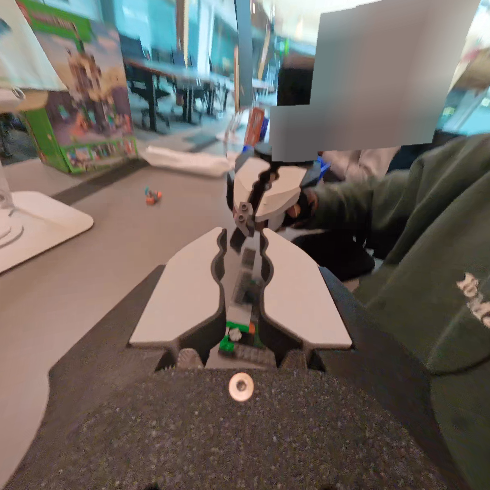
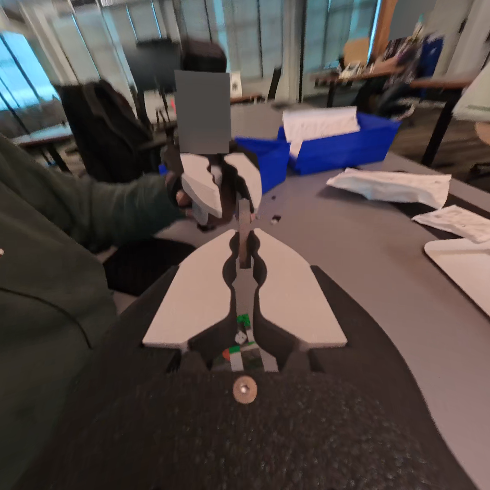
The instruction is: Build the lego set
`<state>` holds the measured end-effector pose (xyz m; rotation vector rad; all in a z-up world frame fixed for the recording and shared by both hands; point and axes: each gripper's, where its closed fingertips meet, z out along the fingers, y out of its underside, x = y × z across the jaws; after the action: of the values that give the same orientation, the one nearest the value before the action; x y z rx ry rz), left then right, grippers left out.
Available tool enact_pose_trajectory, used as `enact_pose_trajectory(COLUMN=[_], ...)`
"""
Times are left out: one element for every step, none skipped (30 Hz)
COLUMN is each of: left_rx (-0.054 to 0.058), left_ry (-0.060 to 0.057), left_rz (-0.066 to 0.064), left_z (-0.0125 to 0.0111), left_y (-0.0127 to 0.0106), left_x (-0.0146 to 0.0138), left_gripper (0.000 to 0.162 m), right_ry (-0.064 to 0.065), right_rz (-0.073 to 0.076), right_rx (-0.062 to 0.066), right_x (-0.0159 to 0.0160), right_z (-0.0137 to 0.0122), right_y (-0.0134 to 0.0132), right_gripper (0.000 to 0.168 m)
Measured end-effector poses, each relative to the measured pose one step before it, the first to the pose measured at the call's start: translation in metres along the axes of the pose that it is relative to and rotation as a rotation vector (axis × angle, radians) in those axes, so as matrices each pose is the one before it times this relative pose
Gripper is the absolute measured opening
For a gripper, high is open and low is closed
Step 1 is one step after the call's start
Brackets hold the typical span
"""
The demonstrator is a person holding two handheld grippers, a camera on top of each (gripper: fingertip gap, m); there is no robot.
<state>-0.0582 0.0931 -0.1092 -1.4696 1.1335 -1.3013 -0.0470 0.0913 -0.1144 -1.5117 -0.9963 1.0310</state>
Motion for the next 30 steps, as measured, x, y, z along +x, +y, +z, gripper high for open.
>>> enact_pose_trajectory(left_rx=[0.0489,0.0236,0.0171,0.0059,-0.0035,0.0048,0.0072,-0.0014,-0.0011,-0.0052,-0.0118,-0.018,-0.0211,-0.022,-0.0287,-0.044,-0.0453,-0.0508,-0.0514,-0.058,-0.0474,-0.0479,-0.038,-0.0349,-0.0343,-0.0364,-0.0181,-0.0122,-0.0142,-0.0008], left_ry=[-0.0075,-0.0003,-0.0016,0.0038,0.0067,-0.0061,-0.0063,-0.0005,-0.0003,-0.004,-0.0069,-0.0027,-0.0028,-0.0064,-0.0122,-0.0204,-0.017,-0.0059,-0.007,-0.0021,-0.003,0.0009,0.0025,0.0053,0.0005,0.0039,-0.0053,-0.0042,-0.0017,0.003], left_rz=[-0.0019,0.0076,0.0106,0.0085,0.0076,0.0098,0.0087,0.0016,0.0,0.0023,0.0058,0.0074,0.0042,0.0076,0.0154,0.0233,0.0267,0.0219,0.0175,0.0171,0.0198,0.0162,0.0157,0.0144,0.0124,0.0107,0.0109,0.0077,0.0067,0.0004], left_z=[0.00239,0.00312,0.00299,0.00283,0.0021,0.00112,0.00032,0.00027,-0.0001,-0.0002,-0.0003,-0.00075,-0.00067,-0.00069,-0.00079,-0.00049,-0.00019,0.00051,0.00109,0.00179,0.0022,0.00263,0.00264,0.00263,0.0026,0.0026,0.00202,0.00131,0.00092,0.00058], left_y=[-0.00315,-0.00127,-0.00158,-0.00089,-0.0003,-0.00157,-0.00204,-0.00091,-0.00059,0.00035,0.00123,0.002,0.00224,0.00208,0.00276,0.00442,0.00471,0.00535,0.00538,0.00623,0.00497,0.00492,0.00334,0.00281,0.00301,0.00355,0.00158,0.00135,0.00254,0.00146], left_x=[0.00174,0.00319,0.0031,0.00334,0.00317,0.00098,0.00029,0.00055,0.00039,-0.00021,-0.00062,-0.00029,-0.00032,-0.00069,-0.00124,-0.00233,-0.00151,0.0,-0.00006,0.00042,0.00065,0.00135,0.0018,0.0023,0.00147,0.00172,0.00053,0.00042,0.00031,0.00086], left_gripper=[0.022,0.022,0.02,0.018,0.014,0.01,0.009,0.009,0.008,0.008,0.008,0.008,0.008,0.007,0.007,0.007,0.007,0.007,0.007,0.007,0.007,0.007,0.007,0.007,0.007,0.007,0.007,0.007,0.007,0.007], right_ry=[0.0032,-0.0006,-0.0021,-0.0031,0.0006,-0.0042,-0.0055,-0.0016,-0.0023,-0.0021,0.0008,-0.0016,-0.0055,-0.0045,-0.0025,-0.0026,-0.003,-0.0026,-0.0014,-0.0047,-0.0091,-0.0101,-0.0127,-0.0136,-0.01,-0.0065,-0.0051,-0.0042,-0.0046,-0.0043], right_rz=[0.0181,0.0166,0.0113,0.0101,0.0078,0.004,0.0039,0.0039,0.0038,0.0017,-0.0021,-0.0036,-0.0019,-0.0028,-0.0094,-0.0201,-0.03,-0.0376,-0.0405,-0.0392,-0.0355,-0.0303,-0.0252,-0.0187,-0.0149,-0.0142,-0.0114,-0.0111,-0.0088,-0.003], right_rx=[0.0528,0.046,0.0459,0.0374,0.0287,0.0192,0.0095,0.0091,0.0047,-0.0002,-0.005,-0.0121,-0.0191,-0.0257,-0.0353,-0.0449,-0.0562,-0.0634,-0.0694,-0.0725,-0.0763,-0.0796,-0.0763,-0.0695,-0.057,-0.0395,-0.0301,-0.0272,-0.0179,-0.0111], right_x=[-0.00124,-0.0016,-0.00206,-0.00173,-0.00207,-0.00195,-0.00102,-0.00023,-0.00004,0.0,0.00054,0.00033,-0.00004,0.00038,0.00092,0.00097,0.00075,0.00048,0.00006,-0.00073,-0.00142,-0.00147,-0.00184,-0.00183,-0.00148,-0.00123,-0.00124,-0.00115,-0.00127,-0.00117], right_z=[-0.00159,-0.00046,-0.00026,-0.00003,0.00015,0.00041,0.00052,-0.00021,-0.00043,-0.0003,0.00013,0.00033,0.00042,-0.00005,-0.00039,-0.00079,-0.0006,-0.00023,-0.00039,0.00033,0.0013,0.0021,0.00285,0.00354,0.00385,0.00359,0.00327,0.00298,0.00236,0.00164], right_y=[-0.00464,-0.00351,-0.00387,-0.00344,-0.00297,-0.00207,-0.00104,-0.00133,-0.00081,-0.00009,0.00076,0.00177,0.00206,0.00233,0.00225,0.00212,0.00183,0.00163,0.00081,0.00144,0.00288,0.00423,0.0049,0.00539,0.00491,0.00366,0.00322,0.00334,0.00264,0.00193], right_gripper=[0.007,0.007,0.007,0.007,0.007,0.007,0.007,0.007,0.007,0.007,0.007,0.007,0.007,0.007,0.008,0.012,0.017,0.02,0.023,0.025,0.026,0.028,0.029,0.029,0.029,0.024,0.017,0.009,0.008,0.008])
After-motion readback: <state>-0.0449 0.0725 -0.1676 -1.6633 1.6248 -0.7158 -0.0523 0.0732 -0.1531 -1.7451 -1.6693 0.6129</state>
